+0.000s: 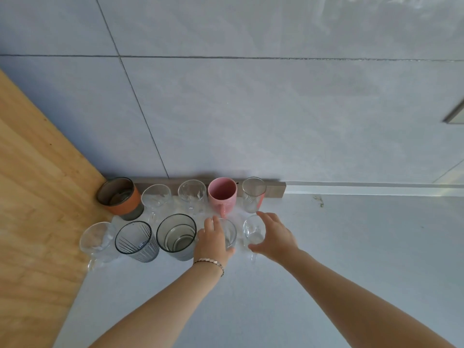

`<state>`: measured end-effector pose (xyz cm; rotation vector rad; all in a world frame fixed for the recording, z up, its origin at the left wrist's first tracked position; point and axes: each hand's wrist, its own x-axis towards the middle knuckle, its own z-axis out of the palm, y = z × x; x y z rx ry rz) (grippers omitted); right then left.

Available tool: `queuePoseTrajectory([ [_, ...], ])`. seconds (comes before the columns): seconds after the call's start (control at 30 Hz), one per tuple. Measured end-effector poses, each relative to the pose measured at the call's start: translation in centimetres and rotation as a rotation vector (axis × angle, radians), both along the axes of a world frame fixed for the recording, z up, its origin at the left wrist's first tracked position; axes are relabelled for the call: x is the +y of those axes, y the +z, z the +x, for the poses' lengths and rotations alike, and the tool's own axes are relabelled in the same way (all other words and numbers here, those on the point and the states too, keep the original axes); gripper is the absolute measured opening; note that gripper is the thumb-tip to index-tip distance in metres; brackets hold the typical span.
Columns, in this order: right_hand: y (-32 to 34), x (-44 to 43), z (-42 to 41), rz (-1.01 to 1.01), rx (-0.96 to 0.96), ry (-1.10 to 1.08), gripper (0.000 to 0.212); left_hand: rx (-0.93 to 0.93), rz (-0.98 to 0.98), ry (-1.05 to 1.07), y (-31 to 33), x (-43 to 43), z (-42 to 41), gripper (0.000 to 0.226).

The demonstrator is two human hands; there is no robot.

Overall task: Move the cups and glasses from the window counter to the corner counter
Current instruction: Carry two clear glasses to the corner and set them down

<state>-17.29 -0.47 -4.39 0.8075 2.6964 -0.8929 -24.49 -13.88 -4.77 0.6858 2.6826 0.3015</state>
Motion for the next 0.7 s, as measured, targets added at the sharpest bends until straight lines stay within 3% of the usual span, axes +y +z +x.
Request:
queuePoseTrajectory([
  [0.17, -0.2, 0.4, 2.9, -0.096, -0.081, -0.023, 0.108, 0.045, -0.078, -0.035, 0.9, 0.1, 0.9, 0.089],
  [0.27, -0.1, 2.0, 6.4, -0.101, -0.266, -0.016, 0.080, 0.252, -0.095, -0.171, 1.8, 0.2, 1.8, 0.092],
  [0.33, 0.6, 3.4, 9.4, -0.113, -0.378, 0.003, 0.059, 0.375, -0.117, -0.301, 3.5, 1.2, 3.4, 0.071],
  [0.43, 1.9, 5.6, 15.2, -0.115, -0.472, -0.015, 0.051, 0.131, -0.160, -0.431, 5.5, 4.0, 7.6, 0.031],
  [0.53, 2.8, 8.3, 23.0, -0.104, -0.496, -0.116, 0.051, -0.076, -0.176, -0.525, 5.6, 8.3, 13.0, 0.029],
  [0.7, 4.6, 12.6, 39.8, -0.113, -0.488, -0.363, 0.049, -0.108, -0.183, -0.748, 6.2, 17.2, 25.9, 0.030],
])
